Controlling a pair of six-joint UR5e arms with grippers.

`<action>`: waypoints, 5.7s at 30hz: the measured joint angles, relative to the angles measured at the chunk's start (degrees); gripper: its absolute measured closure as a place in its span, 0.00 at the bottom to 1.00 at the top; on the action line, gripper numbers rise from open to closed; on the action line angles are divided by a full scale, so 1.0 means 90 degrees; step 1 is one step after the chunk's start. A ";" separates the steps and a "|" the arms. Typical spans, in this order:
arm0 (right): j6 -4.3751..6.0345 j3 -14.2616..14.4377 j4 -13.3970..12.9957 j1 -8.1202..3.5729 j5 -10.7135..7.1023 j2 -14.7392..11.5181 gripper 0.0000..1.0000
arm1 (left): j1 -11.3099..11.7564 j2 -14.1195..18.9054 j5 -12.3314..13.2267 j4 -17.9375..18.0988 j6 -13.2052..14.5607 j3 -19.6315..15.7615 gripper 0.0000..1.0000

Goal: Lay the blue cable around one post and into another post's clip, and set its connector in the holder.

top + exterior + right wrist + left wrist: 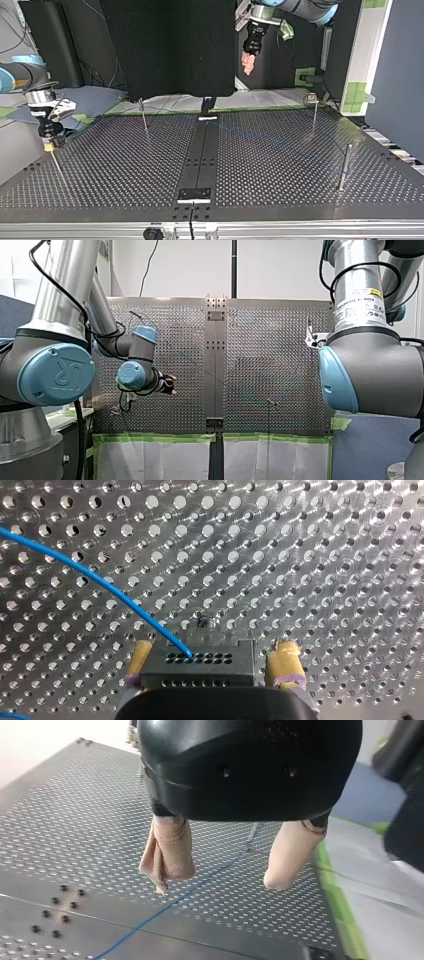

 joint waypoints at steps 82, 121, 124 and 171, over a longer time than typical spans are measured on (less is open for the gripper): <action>0.0082 -0.0041 0.0317 0.0056 0.0090 0.0006 0.00 | 0.0099 -0.0002 -0.0155 0.1478 -0.0057 -0.0016 0.00; 0.0082 -0.0041 0.0317 0.0056 0.0091 0.0006 0.00 | 0.0119 -0.0002 -0.0338 0.1518 -0.0044 -0.0017 0.00; 0.0082 -0.0042 0.0317 0.0056 0.0090 0.0006 0.00 | 0.0119 -0.0002 -0.0338 0.1518 -0.0044 -0.0017 0.00; 0.0082 -0.0042 0.0317 0.0056 0.0090 0.0006 0.00 | 0.0119 -0.0002 -0.0338 0.1518 -0.0044 -0.0017 0.00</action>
